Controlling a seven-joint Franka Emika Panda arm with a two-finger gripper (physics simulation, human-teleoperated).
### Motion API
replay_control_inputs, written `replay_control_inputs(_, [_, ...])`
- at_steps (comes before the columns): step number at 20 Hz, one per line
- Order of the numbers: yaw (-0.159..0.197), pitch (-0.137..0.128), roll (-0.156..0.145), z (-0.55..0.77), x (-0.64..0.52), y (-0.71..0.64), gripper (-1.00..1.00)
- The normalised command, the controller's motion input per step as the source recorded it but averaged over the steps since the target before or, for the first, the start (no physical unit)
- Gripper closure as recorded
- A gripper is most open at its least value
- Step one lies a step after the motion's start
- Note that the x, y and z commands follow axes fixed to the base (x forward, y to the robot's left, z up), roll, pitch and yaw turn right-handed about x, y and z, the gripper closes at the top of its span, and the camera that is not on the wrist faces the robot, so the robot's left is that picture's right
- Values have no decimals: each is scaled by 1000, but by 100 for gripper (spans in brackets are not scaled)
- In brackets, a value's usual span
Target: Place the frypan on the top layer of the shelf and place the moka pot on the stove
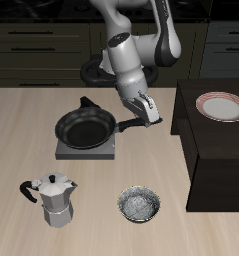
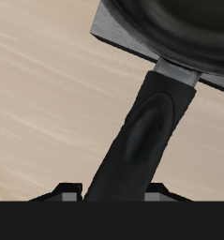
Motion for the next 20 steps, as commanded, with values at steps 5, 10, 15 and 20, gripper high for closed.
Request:
replay_control_inputs(5, [35,-12,47,248,-47,-126,100])
replay_control_inputs(10, [79,-88,-68,458,-113,-373,100])
replay_control_inputs(15, [52,-93,-66,430,-105,-280,100])
replay_control_inputs(20, [58,-72,-32,323,-106,-224,100])
